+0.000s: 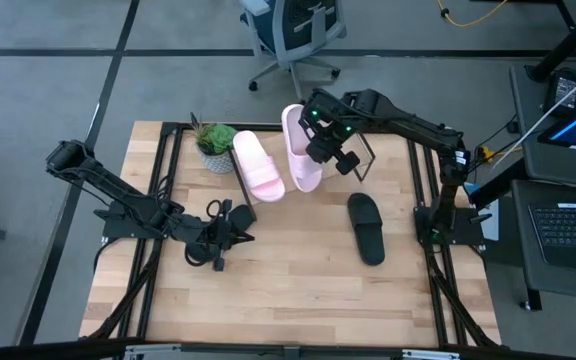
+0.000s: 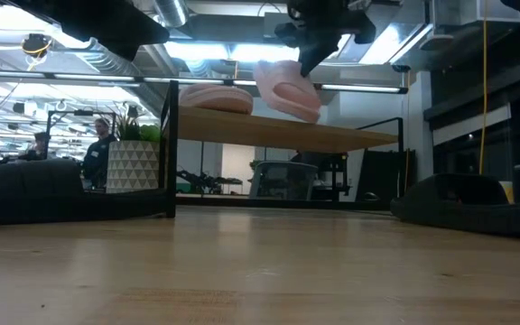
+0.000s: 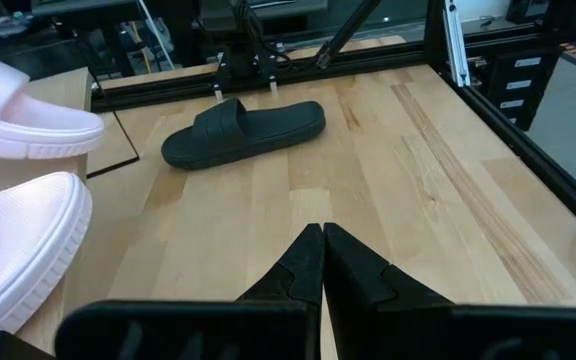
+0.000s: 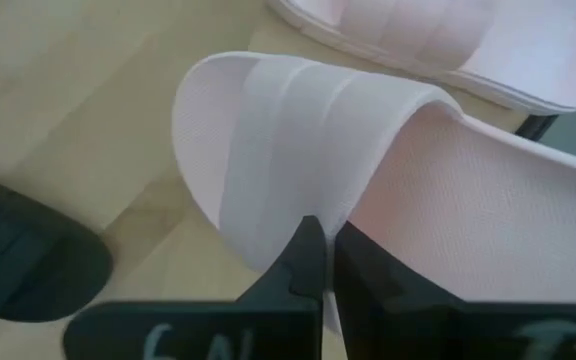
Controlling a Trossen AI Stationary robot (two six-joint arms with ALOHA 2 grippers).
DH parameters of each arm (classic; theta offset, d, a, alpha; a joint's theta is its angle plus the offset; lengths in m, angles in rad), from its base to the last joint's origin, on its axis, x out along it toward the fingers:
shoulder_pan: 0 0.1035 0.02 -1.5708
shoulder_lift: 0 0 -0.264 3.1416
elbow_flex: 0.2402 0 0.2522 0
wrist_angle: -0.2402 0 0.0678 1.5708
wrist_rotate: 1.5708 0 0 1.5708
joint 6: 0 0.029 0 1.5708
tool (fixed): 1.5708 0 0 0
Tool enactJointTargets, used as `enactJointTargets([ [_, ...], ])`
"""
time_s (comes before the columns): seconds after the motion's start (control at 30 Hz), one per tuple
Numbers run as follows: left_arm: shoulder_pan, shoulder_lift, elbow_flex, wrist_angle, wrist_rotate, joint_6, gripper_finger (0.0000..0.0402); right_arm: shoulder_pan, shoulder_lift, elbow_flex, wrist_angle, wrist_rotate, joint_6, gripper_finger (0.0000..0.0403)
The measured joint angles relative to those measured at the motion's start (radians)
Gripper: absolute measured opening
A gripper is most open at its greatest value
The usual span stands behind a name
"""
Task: Pick and place slides into the shelf
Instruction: Put the pink slide on the shelf
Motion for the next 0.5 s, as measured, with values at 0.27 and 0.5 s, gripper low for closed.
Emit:
enactJointTargets([
  [0.27, 0.0, 0.0, 0.0, 0.0, 0.0, 0.001, 0.0005, 0.0, 0.0, 0.0, 0.035, -0.013, -0.004, 0.0011],
  [0.5, 0.0, 0.0, 0.0, 0.0, 0.0, 0.001, 0.0005, 0.001, 0.0, 0.0, 0.032, -0.018, -0.002, 0.0011],
])
